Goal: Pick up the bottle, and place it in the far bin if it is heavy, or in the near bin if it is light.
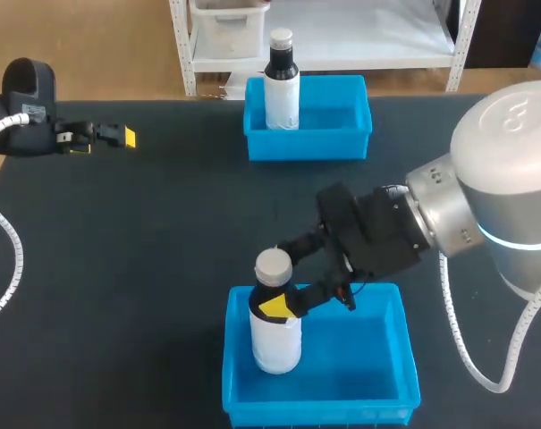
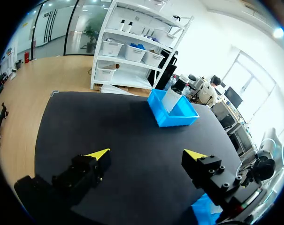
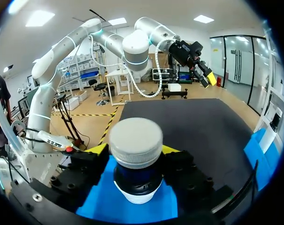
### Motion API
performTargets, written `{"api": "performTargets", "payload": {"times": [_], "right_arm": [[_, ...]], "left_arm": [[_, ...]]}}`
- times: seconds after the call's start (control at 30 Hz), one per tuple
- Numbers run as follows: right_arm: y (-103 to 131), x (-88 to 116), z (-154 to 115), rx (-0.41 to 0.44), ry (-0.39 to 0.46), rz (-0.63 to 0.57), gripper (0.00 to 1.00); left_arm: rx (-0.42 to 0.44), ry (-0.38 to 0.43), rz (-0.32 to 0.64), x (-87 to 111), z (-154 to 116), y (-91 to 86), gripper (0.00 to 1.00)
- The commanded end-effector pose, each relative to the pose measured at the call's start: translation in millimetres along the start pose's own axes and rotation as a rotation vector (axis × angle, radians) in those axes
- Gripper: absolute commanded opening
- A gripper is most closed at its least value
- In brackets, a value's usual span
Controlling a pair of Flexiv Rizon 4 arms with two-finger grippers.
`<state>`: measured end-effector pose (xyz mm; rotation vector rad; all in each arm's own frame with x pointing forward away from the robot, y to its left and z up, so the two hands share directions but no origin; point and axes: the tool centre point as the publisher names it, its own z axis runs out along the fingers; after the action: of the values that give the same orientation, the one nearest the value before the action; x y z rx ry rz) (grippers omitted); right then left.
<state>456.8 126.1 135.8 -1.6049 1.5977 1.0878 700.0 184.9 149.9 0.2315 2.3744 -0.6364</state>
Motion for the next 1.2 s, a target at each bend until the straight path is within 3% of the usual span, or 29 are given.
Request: {"api": "performTargets", "payload": {"times": [0.03, 0.37, 0.73, 1.2], "right_arm": [[0.0, -0.1, -1.4, 0.002, 0.008, 0.005, 1.00], [0.2, 1.9, -24.9, -0.009, 0.059, 0.021, 1.00], [-27.8, 23.0, -97.2, 0.168, 0.072, 0.180, 1.00], [-64.5, 31.4, -147.4, 0.272, 0.023, 0.224, 1.00]], "left_arm": [[0.000, 0.000, 0.000, 0.0, 0.0, 0.0, 1.00], [0.000, 0.000, 0.000, 0.0, 0.0, 0.0, 1.00], [0.000, 0.000, 0.000, 0.0, 0.0, 0.0, 1.00], [0.000, 0.000, 0.000, 0.0, 0.0, 0.0, 1.00]]}}
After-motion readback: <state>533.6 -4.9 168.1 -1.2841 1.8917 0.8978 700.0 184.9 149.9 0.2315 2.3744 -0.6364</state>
